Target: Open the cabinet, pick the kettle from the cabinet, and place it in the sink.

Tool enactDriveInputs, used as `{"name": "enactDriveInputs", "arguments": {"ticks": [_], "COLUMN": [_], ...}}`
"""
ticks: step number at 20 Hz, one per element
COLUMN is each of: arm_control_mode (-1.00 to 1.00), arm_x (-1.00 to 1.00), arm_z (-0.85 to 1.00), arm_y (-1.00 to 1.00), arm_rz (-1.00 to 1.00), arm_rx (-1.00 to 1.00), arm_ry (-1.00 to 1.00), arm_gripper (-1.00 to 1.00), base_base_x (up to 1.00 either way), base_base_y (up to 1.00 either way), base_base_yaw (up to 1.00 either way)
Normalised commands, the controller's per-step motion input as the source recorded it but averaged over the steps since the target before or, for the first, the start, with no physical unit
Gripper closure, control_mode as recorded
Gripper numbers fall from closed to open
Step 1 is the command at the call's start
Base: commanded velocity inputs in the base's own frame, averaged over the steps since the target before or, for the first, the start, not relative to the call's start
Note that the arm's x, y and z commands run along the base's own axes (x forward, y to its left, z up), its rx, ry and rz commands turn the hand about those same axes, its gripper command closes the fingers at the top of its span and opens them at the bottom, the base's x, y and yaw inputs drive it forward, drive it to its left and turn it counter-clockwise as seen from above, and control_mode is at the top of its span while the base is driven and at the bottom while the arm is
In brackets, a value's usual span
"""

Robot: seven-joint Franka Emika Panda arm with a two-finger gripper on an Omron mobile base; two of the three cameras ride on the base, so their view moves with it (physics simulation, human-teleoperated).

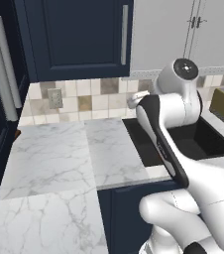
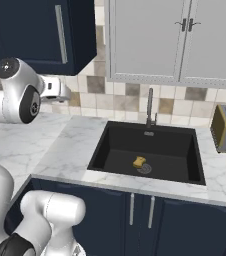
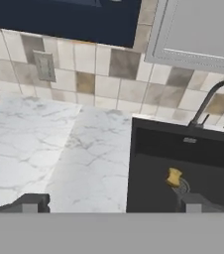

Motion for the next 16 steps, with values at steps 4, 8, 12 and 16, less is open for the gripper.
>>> {"name": "enactDriveInputs", "arguments": {"ticks": [4,8,12,16], "arm_control_mode": [-1.0,-1.0,-1.0,-1.0], "arm_x": [0.03,0.06,0.07,0.11], "arm_z": [0.19,0.23,0.31,0.29], "arm_y": [0.06,0.02,0.03,0.02], "arm_rz": [-0.02,-0.03,-0.01,-0.03], "arm_rx": [0.0,0.01,0.09,0.02], "arm_ry": [-0.11,-0.04,0.07,0.0], "arm_gripper": [-1.0,-1.0,-1.0,-1.0], "base_base_x": [0.0,0.0,0.0,0.0], "base_base_y": [0.0,0.0,0.0,0.0], "base_base_yaw": [0.0,0.0,0.0,0.0]}}
